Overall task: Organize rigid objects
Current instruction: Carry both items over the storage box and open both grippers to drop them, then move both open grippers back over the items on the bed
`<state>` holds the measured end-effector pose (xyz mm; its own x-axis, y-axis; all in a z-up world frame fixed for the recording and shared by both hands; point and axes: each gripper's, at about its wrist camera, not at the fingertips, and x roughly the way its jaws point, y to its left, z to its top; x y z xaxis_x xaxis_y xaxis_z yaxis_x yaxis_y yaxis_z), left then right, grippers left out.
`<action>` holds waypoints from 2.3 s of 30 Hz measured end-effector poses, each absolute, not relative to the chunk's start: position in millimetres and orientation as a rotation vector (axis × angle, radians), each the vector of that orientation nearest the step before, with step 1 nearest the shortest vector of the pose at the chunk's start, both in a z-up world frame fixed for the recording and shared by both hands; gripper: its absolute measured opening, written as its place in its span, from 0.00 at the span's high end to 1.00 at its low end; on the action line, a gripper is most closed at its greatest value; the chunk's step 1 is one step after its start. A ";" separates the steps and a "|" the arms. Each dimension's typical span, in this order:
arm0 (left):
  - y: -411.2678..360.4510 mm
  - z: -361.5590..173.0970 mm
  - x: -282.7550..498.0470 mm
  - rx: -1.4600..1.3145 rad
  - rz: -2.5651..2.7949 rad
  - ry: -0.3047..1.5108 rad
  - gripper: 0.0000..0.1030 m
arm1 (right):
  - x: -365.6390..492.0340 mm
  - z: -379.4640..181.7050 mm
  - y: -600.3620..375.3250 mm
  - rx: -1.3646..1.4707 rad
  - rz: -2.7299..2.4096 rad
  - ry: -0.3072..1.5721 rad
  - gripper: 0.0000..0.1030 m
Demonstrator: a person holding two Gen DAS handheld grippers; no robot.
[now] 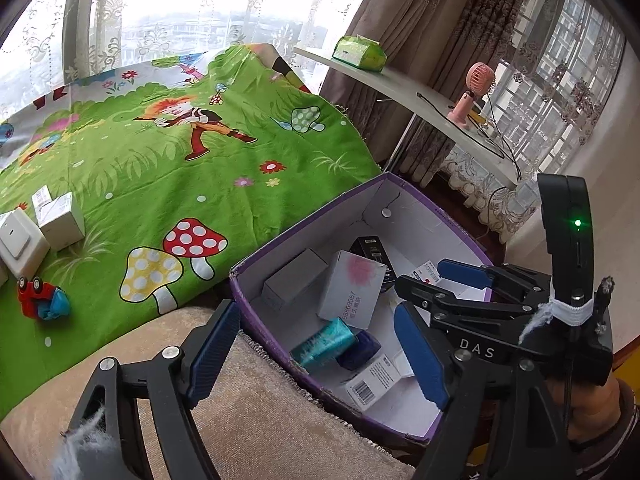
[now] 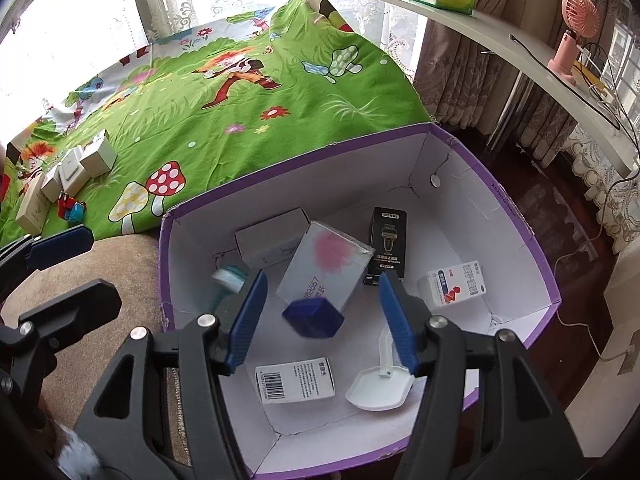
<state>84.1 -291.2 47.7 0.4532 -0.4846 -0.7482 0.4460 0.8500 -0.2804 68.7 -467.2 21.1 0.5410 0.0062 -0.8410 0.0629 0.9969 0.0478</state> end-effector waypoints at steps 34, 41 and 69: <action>-112.7 51.9 80.6 -0.245 -0.143 0.820 0.22 | 97.1 43.0 -345.3 -0.042 0.205 0.952 0.27; -60.6 48.5 76.5 -0.252 -0.015 0.802 0.22 | 111.6 38.7 -303.8 -0.082 0.279 0.954 0.27; 16.8 27.0 96.2 -0.289 0.182 0.832 0.22 | 178.1 17.9 -187.6 -0.180 0.493 0.973 0.27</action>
